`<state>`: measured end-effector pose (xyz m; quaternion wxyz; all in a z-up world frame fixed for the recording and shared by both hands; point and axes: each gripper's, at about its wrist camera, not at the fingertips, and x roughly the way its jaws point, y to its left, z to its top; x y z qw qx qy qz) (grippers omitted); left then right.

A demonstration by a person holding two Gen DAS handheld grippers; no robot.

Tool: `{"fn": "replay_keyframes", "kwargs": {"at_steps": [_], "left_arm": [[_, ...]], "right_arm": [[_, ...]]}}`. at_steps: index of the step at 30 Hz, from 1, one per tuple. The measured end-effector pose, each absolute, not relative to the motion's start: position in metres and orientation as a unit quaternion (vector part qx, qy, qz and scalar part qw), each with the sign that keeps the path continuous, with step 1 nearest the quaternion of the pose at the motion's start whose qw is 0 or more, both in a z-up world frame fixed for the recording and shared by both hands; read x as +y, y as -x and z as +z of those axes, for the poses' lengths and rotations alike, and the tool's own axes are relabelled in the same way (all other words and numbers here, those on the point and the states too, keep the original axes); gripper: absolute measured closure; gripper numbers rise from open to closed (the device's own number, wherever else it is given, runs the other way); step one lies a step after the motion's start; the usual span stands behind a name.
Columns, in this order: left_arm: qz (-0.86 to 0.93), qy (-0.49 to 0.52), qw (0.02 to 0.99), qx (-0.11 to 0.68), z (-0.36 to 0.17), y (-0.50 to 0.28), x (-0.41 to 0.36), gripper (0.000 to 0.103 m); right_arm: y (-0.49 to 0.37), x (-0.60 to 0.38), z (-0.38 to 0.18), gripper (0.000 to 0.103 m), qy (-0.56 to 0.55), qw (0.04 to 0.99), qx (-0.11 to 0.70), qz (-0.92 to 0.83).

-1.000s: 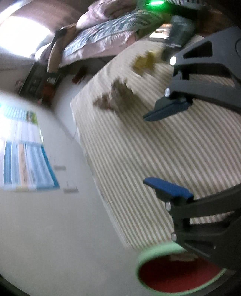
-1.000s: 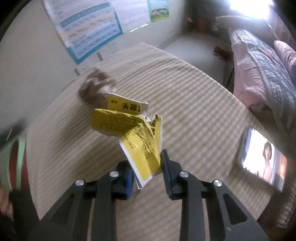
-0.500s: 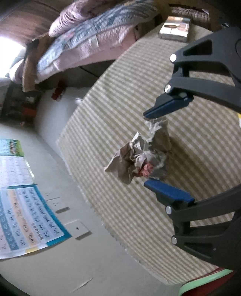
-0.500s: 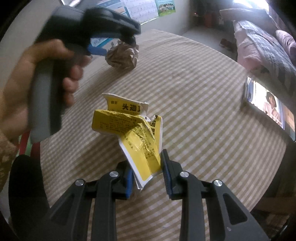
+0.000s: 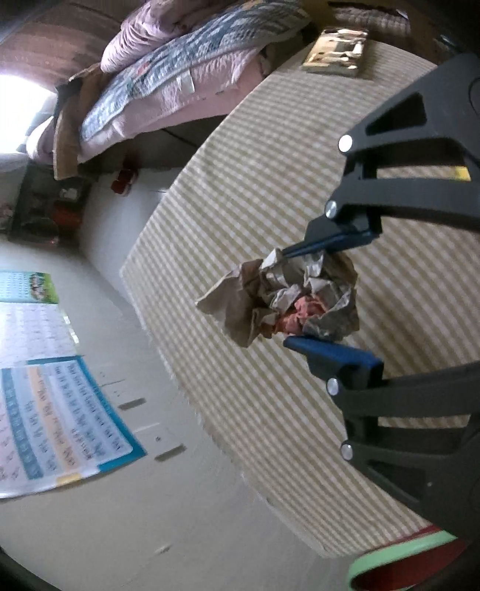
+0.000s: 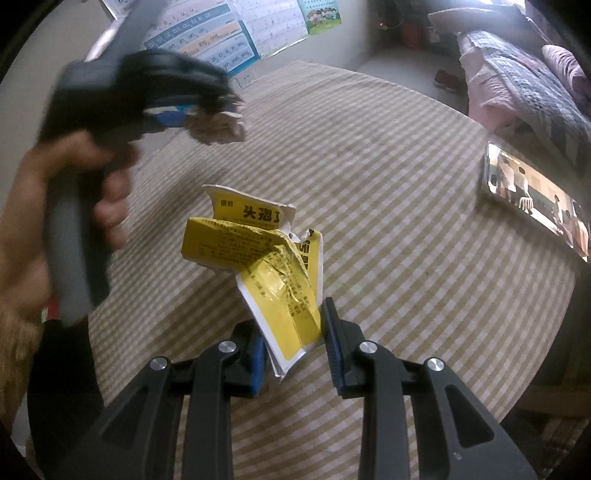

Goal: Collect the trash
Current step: 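Carry the yellow paper and crumpled paper over the red bucket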

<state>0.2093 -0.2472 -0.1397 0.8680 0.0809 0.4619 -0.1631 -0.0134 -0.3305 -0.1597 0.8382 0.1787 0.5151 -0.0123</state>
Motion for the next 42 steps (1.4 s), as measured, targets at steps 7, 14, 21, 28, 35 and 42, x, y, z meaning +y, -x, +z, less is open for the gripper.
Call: {"fn": "replay_keyframes", "kwargs": {"at_steps": [7,14,21,28,35,42], "left_arm": [[-0.16,-0.093,0.878,0.441,-0.118,-0.15,-0.21,0.062],[-0.148,-0.091,0.881,0.44,-0.106,-0.108,-0.17,0.062],[-0.148,-0.07,0.889,0.428,-0.088,-0.081,-0.141,0.062],[-0.147,-0.059,0.892,0.424,-0.084,-0.069,-0.124,0.062],[-0.139,-0.045,0.894,0.424,-0.082,-0.062,-0.107,0.061],[-0.124,-0.037,0.903,0.409,-0.071,-0.061,-0.09,0.061]], "right_arm": [[0.018,-0.326,-0.159,0.076,-0.166,0.84,0.516,-0.014],[0.02,-0.318,-0.159,0.076,-0.153,0.841,0.519,-0.017],[0.024,-0.305,-0.152,0.076,-0.148,0.842,0.518,-0.025],[0.024,-0.283,-0.144,0.076,-0.141,0.842,0.52,-0.011],[0.025,-0.263,-0.136,0.076,-0.129,0.844,0.52,-0.003],[0.027,-0.248,-0.121,0.076,-0.117,0.852,0.509,0.013]]}}
